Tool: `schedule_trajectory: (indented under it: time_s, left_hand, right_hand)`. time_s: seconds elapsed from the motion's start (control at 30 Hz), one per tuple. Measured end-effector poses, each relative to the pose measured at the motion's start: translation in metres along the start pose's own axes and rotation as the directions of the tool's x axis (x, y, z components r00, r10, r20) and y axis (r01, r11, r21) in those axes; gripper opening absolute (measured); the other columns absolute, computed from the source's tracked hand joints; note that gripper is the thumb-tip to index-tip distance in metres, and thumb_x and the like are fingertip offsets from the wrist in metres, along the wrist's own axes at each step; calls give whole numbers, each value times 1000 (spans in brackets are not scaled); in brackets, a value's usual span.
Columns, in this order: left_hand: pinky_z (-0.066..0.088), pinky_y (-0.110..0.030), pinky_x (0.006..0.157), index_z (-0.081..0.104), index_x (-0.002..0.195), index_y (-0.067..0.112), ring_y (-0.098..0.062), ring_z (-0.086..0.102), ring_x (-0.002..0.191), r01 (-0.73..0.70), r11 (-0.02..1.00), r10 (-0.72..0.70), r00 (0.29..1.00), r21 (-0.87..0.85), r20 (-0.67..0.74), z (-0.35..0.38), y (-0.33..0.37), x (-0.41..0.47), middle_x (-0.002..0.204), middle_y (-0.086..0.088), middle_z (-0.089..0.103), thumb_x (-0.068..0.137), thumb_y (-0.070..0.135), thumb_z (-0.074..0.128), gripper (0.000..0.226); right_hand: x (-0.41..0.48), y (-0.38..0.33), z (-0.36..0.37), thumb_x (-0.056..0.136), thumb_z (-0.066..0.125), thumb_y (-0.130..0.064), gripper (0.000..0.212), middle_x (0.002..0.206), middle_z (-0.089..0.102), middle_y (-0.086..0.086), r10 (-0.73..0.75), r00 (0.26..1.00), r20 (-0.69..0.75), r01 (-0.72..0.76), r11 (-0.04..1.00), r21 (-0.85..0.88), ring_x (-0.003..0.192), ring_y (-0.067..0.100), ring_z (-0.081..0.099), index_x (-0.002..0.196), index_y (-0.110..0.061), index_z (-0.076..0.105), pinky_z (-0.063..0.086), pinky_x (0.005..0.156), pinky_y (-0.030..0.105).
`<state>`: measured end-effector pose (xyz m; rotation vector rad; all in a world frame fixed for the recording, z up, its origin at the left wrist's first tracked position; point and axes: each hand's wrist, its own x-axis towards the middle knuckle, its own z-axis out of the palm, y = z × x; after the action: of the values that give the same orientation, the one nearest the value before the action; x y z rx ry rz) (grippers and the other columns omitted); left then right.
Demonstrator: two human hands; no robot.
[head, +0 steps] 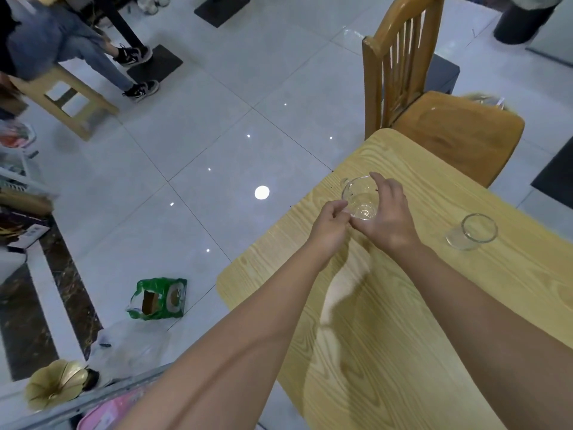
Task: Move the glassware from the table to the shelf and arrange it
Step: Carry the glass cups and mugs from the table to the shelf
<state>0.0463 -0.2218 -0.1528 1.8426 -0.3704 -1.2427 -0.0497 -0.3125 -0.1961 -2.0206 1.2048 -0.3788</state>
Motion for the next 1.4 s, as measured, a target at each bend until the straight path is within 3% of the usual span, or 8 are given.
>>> schedule_trajectory:
  time_s: [0.13,0.4,0.57,0.73,0.83,1.0,1.13,1.4]
  left_hand:
    - [47,-33,91,51,127,23,-15,58,100,-6,991,-3,998,-136,-65,-37,16,-19,115,2,56,97,34,50,32]
    - [52,-35,94,40,140,28,-21,59,114,-142,945,73,969,-293,-234,-173,57,-107,138,5,46,98,42,48,45]
    - [58,-42,85,42,134,34,-24,60,112,-278,916,177,927,-289,-332,-278,82,-203,139,5,48,96,50,48,43]
    - [57,-51,84,41,135,28,-32,60,109,-373,850,186,873,-372,-452,-383,78,-312,134,-5,46,87,48,64,57]
    - [57,-52,83,42,134,26,-31,59,95,-431,806,176,830,-406,-530,-436,60,-375,119,-8,51,85,39,68,56]
    - [60,-47,77,45,130,29,-33,66,101,-547,761,137,662,-350,-737,-501,25,-466,118,-10,61,87,32,66,48]
    - [61,-47,72,45,132,29,-31,68,97,-607,725,80,543,-325,-836,-536,4,-533,118,-10,62,85,37,66,52]
    - [60,-48,78,43,130,33,-28,65,100,-680,700,-44,263,-218,-964,-578,-33,-647,104,-2,61,87,43,64,49]
  right_hand:
    - [-9,-44,-7,69,80,-33,98,149,30,5,-81,997,17,80,996,42,137,26,32,150,-28,26,33,106,34]
    - [-49,-202,-23,66,81,-37,98,141,34,-6,-384,910,158,363,920,144,125,11,43,147,-40,25,38,103,29]
    - [-95,-333,-14,66,86,-35,98,134,36,-13,-551,782,291,483,831,277,123,1,45,145,-44,28,36,105,23]
    - [-159,-459,28,64,88,-33,99,133,42,-5,-696,625,354,575,716,395,122,9,48,144,-43,30,40,106,29]
    - [-205,-526,54,66,88,-32,96,134,42,-4,-772,517,370,613,636,469,120,11,49,141,-45,30,40,104,28]
    - [-285,-608,98,71,85,-35,101,144,37,-7,-850,340,403,636,523,568,129,10,42,149,-39,22,38,109,32]
    - [-345,-658,120,71,84,-40,109,154,30,-1,-877,257,407,587,476,655,139,16,33,151,-42,12,34,113,42]
    - [-443,-741,159,70,83,-43,111,156,27,3,-909,-23,417,598,321,734,130,12,36,150,-47,6,32,103,33]
